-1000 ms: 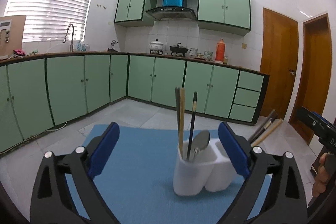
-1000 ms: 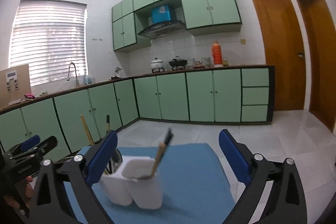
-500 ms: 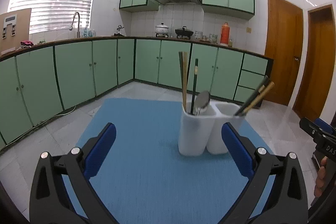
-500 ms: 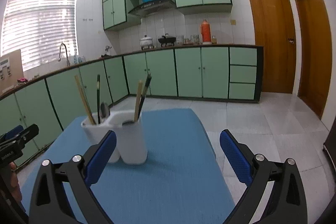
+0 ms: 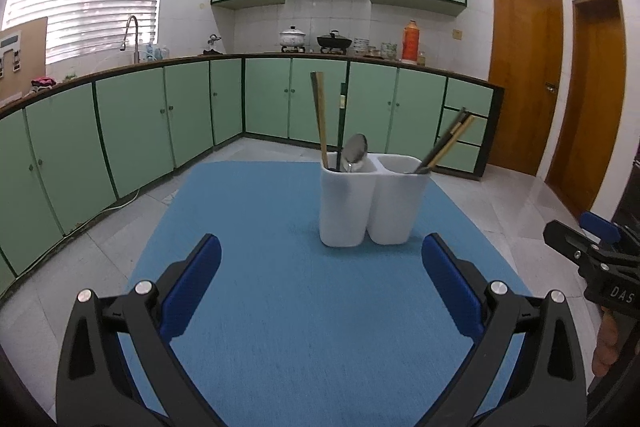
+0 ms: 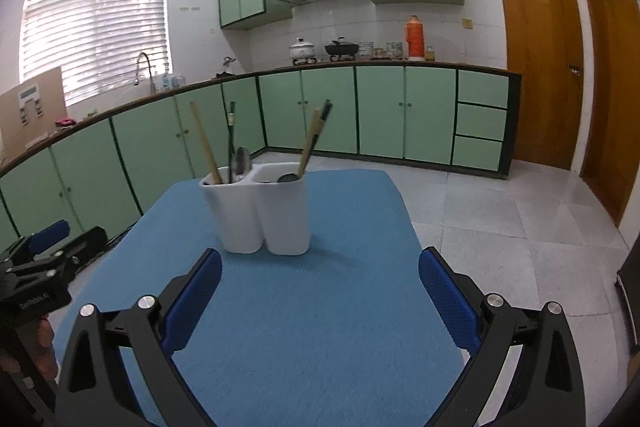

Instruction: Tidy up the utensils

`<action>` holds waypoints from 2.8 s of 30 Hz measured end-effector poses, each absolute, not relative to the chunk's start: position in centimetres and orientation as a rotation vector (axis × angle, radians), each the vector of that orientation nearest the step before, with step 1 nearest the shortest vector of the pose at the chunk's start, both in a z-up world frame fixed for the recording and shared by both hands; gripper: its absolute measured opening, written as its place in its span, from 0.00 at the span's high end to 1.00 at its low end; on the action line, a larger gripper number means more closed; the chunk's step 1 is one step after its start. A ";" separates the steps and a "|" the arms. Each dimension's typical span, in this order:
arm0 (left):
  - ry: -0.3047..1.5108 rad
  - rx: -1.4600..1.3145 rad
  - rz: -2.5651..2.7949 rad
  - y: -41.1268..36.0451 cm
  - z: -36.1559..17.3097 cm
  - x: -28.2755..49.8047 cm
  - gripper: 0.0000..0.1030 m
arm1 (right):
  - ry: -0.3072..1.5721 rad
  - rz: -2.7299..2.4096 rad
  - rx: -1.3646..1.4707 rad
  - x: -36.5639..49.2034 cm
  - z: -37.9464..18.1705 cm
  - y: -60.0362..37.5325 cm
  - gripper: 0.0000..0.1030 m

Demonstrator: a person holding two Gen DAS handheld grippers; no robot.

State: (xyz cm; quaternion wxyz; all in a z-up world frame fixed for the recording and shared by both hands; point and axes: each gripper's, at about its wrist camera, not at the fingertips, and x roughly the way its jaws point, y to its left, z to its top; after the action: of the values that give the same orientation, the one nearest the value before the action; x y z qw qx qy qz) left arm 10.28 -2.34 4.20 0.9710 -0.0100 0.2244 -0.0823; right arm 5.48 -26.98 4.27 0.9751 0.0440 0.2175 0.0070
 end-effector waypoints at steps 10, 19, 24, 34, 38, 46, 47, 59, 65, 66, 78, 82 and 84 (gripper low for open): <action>0.447 -0.009 -0.152 -2.6 5.5 7.7 0.05 | 0.427 0.053 0.082 3.0 5.4 -26.1 0.06; 0.436 0.010 -0.156 -3.3 6.6 6.7 0.05 | 0.443 0.067 0.059 2.5 6.0 -25.5 0.06; 0.440 0.007 -0.157 -3.5 6.8 6.5 0.05 | 0.455 0.072 0.057 2.6 6.3 -25.3 0.06; 0.463 0.000 -0.159 -3.7 6.9 6.7 0.05 | 0.482 0.084 0.050 2.9 6.2 -24.8 0.06; 0.466 0.001 -0.159 -3.7 6.9 6.8 0.05 | 0.486 0.090 0.042 2.9 6.1 -24.6 0.06; 0.468 0.001 -0.160 -3.8 6.6 6.7 0.05 | 0.490 0.091 0.038 2.9 6.1 -24.5 0.06; 0.468 0.000 -0.160 -3.8 6.6 6.7 0.05 | 0.490 0.091 0.038 3.1 6.2 -24.5 0.06; 0.468 0.000 -0.160 -3.7 6.6 6.7 0.05 | 0.492 0.093 0.037 3.2 6.0 -24.4 0.06; 0.468 0.001 -0.160 -3.7 6.6 6.7 0.05 | 0.492 0.093 0.037 3.2 6.1 -24.4 0.06; 0.468 0.001 -0.159 -3.7 6.6 6.7 0.05 | 0.491 0.093 0.037 3.2 6.1 -24.4 0.06; 0.468 0.001 -0.160 -3.6 6.7 6.7 0.05 | 0.490 0.095 0.039 3.2 6.1 -24.4 0.06; 0.469 0.000 -0.161 -3.6 6.7 6.7 0.05 | 0.490 0.096 0.038 3.3 6.0 -24.2 0.06; 0.470 0.001 -0.160 -3.7 6.7 6.7 0.05 | 0.490 0.096 0.039 3.3 6.0 -24.2 0.06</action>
State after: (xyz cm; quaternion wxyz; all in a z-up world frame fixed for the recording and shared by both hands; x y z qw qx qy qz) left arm 6.72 -3.65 6.68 0.9694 0.0004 0.2324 -0.0793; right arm 3.30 -24.25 5.97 0.9688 0.0191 0.2426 0.0475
